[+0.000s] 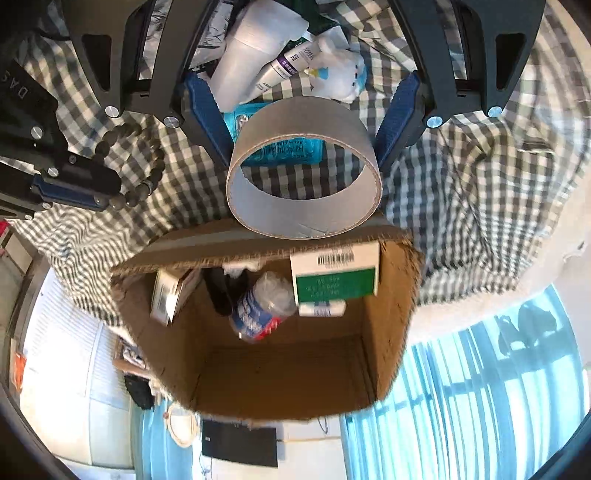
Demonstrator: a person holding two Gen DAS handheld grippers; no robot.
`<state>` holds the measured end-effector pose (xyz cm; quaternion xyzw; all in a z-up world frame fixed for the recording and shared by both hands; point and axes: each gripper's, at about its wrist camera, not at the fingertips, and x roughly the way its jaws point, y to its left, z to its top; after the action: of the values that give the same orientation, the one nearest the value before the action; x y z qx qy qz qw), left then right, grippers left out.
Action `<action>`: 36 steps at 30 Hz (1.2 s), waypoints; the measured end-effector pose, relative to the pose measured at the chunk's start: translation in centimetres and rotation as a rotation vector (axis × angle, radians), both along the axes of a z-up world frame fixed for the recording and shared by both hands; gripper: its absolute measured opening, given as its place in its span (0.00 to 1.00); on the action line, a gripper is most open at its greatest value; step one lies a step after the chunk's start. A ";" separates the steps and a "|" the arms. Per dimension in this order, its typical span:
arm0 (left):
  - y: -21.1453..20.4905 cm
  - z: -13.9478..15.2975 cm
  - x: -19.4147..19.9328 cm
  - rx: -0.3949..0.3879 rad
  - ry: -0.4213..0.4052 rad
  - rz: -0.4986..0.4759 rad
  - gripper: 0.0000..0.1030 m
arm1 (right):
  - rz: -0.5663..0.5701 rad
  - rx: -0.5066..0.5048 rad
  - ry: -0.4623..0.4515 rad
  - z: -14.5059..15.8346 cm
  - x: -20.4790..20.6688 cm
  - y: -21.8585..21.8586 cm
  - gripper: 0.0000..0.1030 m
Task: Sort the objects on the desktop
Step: 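Lift the tape roll and bracelet and carry them over the box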
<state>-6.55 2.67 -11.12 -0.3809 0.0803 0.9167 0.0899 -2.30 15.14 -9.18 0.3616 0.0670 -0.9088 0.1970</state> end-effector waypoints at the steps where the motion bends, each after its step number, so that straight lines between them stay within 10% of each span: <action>1: 0.0 0.4 0.2 0.005 0.010 -0.001 0.76 | 0.002 -0.005 0.009 0.1 0.1 0.0 0.11; 36: -2.4 21.0 5.8 0.260 0.434 -0.058 0.76 | -0.015 -0.250 0.526 20.5 5.3 2.1 0.11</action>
<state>-0.79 0.32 9.87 -0.1578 -0.0101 0.9767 0.1450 2.95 17.27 11.34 0.0869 0.0005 -0.9740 0.2092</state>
